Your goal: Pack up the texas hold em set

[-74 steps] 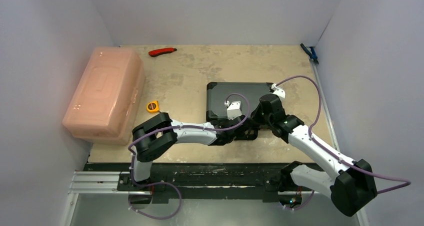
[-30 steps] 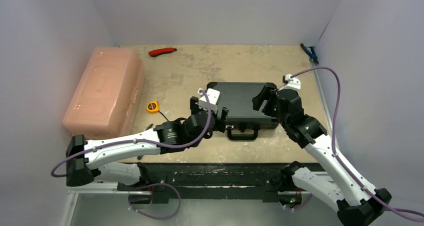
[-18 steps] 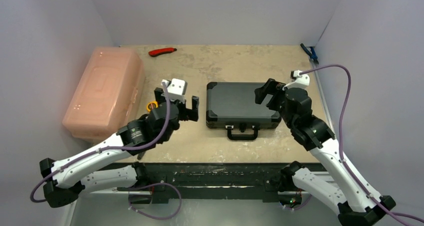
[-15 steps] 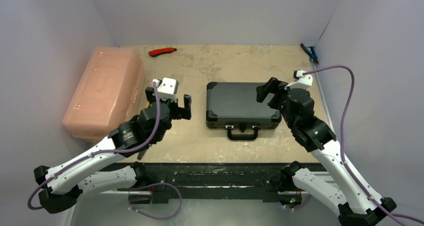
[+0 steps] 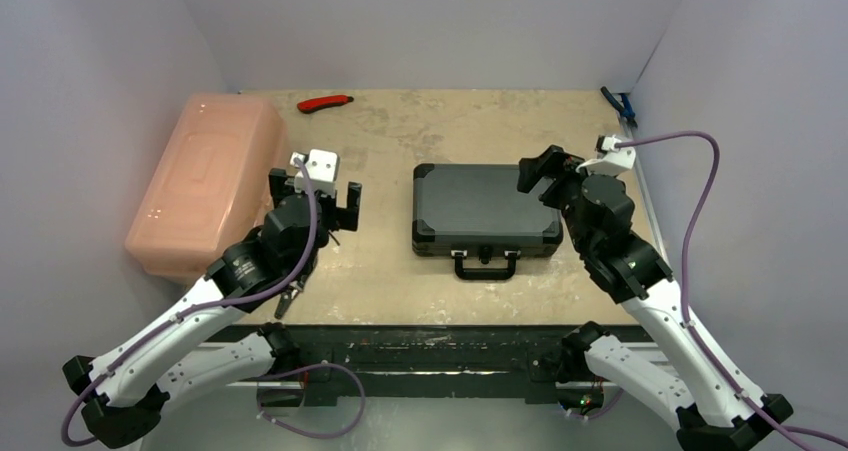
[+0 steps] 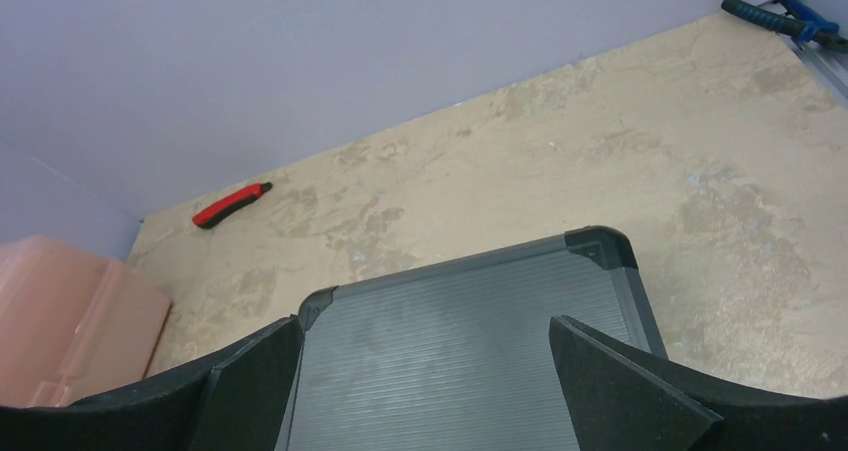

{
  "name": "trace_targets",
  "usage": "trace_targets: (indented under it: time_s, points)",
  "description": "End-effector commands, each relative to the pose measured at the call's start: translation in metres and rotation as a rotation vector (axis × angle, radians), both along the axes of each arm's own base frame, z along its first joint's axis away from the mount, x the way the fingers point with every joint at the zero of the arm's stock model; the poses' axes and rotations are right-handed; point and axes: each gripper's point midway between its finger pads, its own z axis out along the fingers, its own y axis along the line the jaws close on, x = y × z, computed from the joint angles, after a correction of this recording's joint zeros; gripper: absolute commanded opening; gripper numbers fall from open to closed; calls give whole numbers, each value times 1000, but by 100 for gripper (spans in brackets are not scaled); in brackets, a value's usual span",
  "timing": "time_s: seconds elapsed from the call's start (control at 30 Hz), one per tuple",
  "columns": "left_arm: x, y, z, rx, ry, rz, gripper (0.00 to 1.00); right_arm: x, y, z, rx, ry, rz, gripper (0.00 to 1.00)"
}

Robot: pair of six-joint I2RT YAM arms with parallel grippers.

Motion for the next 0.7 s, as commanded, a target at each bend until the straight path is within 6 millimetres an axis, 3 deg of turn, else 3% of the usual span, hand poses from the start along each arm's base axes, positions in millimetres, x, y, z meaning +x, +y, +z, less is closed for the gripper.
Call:
trace_targets:
  time_s: [0.0, 0.2, 0.33, 0.67]
  points:
    - [5, 10, 15, 39, -14, 5, 100, 3, -7, 20, -2, -86, -30, 99]
    - [14, 26, 14, 28, -38, 55, 100, 2, -6, 30, -13, -141, -10, 99]
    - [18, 22, 2, 12, -4, 48, 100, 1, -4, 35, -20, -166, 6, 99]
    - [21, 23, 2, 19, -4, 44, 100, 5, -2, 30, -29, -165, 9, 99]
